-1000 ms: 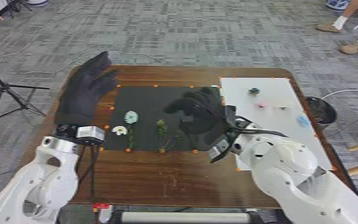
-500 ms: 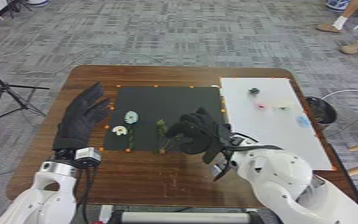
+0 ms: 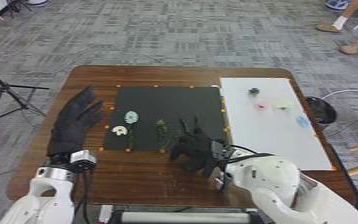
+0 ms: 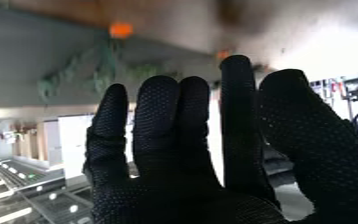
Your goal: Arrange flowers
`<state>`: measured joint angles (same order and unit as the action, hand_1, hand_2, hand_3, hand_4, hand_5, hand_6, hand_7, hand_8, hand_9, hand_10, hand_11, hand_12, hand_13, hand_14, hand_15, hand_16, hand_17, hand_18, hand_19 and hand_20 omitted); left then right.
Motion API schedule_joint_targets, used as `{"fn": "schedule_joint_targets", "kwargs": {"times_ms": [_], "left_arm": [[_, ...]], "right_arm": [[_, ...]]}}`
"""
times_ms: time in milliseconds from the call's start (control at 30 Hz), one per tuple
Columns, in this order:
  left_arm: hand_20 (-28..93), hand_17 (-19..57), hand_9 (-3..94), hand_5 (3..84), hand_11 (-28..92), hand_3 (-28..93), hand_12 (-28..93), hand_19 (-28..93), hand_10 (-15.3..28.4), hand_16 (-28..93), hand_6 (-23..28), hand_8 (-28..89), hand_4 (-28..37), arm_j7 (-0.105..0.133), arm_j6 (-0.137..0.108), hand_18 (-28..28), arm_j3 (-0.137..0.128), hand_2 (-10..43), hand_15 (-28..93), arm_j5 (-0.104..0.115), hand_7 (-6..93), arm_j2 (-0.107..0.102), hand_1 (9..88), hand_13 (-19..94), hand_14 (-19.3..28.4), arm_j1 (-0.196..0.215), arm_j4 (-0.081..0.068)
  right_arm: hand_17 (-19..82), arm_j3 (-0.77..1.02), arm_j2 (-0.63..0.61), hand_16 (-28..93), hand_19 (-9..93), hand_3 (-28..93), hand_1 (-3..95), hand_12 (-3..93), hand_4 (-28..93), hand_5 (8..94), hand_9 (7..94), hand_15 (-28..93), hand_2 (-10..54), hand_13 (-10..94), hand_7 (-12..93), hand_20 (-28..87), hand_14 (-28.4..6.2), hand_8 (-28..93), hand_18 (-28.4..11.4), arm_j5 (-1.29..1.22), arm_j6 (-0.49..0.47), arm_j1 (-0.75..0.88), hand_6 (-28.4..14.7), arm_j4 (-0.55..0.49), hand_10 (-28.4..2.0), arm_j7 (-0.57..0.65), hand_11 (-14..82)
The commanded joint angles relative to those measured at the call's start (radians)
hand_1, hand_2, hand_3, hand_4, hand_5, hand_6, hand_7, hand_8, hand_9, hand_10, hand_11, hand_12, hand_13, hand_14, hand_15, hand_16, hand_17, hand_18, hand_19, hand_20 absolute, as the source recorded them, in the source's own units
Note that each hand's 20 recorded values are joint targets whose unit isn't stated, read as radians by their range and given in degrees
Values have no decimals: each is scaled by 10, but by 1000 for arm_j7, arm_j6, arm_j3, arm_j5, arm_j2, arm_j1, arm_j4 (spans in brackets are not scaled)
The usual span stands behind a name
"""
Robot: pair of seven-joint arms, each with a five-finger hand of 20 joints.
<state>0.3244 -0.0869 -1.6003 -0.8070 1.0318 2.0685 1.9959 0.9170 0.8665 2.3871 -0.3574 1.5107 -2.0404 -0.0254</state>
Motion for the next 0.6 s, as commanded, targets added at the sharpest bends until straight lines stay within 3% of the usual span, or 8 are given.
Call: {"fn": "schedule_joint_targets", "kwargs": {"times_ms": [33,200,600], "left_arm": [[84,-118,223,257,119,655,203,434,100,70,16,-105,-283,-9,-58,215,-30,-62,178,47,201,27,225,193,134,86,-23],[84,-118,222,256,119,654,202,433,100,71,16,-106,-283,-17,-60,214,-39,-62,174,50,202,25,226,190,131,98,-30],[85,-118,218,255,115,652,204,432,99,74,17,-104,-283,-11,-49,212,-45,-60,174,38,200,28,228,187,130,104,-19]], "right_arm": [[42,-30,45,379,672,932,258,529,-168,475,326,835,39,326,265,491,-150,-165,-218,34,-5,-8,49,11,-161,-14,661],[41,-40,45,378,672,932,258,529,-168,475,324,835,40,324,263,491,-152,-164,-218,32,-18,-4,49,-3,-161,-20,660],[39,-83,69,377,671,932,258,529,-167,477,324,836,39,323,263,492,-151,-165,-219,60,-39,-27,50,24,-162,-31,660]]}}
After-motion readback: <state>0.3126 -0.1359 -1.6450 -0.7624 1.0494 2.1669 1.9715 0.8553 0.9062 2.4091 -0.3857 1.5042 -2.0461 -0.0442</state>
